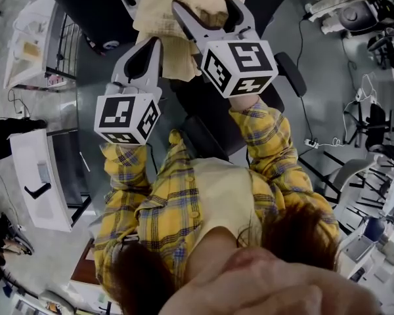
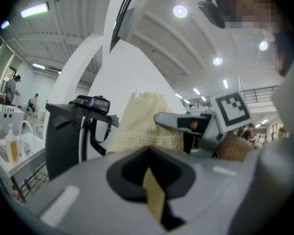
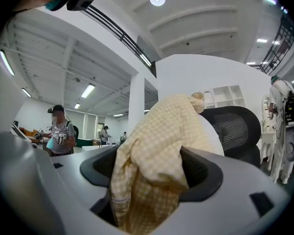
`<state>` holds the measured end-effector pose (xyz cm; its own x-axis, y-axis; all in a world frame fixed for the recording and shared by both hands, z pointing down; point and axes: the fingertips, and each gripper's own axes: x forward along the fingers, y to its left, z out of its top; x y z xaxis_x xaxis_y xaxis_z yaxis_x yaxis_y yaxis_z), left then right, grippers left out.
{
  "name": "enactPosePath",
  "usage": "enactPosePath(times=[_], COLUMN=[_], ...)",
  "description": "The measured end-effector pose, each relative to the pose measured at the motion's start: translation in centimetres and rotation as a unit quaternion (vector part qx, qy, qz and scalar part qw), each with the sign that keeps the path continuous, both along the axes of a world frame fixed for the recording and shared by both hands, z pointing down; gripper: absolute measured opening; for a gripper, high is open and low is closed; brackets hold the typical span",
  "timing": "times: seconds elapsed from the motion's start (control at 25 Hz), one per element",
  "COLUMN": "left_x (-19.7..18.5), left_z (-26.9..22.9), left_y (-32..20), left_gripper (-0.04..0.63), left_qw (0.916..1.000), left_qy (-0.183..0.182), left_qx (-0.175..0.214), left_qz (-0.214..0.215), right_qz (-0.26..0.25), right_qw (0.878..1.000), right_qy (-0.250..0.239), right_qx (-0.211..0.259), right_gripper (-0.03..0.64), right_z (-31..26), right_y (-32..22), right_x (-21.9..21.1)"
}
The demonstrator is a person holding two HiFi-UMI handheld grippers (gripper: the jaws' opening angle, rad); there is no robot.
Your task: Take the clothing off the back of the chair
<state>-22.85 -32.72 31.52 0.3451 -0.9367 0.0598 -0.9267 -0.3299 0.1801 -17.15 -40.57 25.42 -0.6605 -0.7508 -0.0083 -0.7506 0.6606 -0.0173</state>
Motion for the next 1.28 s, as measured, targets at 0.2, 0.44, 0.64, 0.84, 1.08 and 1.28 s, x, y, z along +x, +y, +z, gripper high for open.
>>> enactPosePath(times=[0.2, 0.44, 0.64, 0.84, 1.08, 1.28], left_x=[-0.6, 0.0, 0.6, 0.9, 1.4, 2.6], left_z=[0.2, -0.4, -0.7, -1.0, -1.0, -1.2], left_y=[0.3, 0.7, 1.2, 1.9, 2.8, 3.2], left_gripper=[0.005, 0.005, 0.005, 0.005, 0.005, 0.005], left_qw=[1.0, 1.0, 1.0, 0.9999, 0.9998, 0.9998], left_qy=[0.001, 0.002, -0.001, -0.004, -0.011, -0.014], left_qx=[-0.001, 0.003, 0.005, 0.008, 0.006, 0.009], left_qz=[-0.004, -0.002, -0.002, -0.008, -0.012, -0.013], right_qz=[0.006, 0.01, -0.003, -0.018, -0.038, -0.042], right_qw=[1.0, 1.0, 1.0, 1.0, 0.999, 0.998], right_qy=[0.015, 0.009, 0.004, -0.01, -0.032, -0.046], right_qx=[0.003, 0.004, 0.01, 0.012, 0.01, 0.012], right_gripper=[0.336, 0.167, 0.087, 0.066, 0.059, 0.058], right_z=[0.6, 0.3, 0.0, -0.3, -0.6, -1.1], right_y=[0.1, 0.8, 1.9, 3.2, 5.3, 6.4], right_x=[-0.2, 0.6, 1.0, 1.5, 2.3, 4.1])
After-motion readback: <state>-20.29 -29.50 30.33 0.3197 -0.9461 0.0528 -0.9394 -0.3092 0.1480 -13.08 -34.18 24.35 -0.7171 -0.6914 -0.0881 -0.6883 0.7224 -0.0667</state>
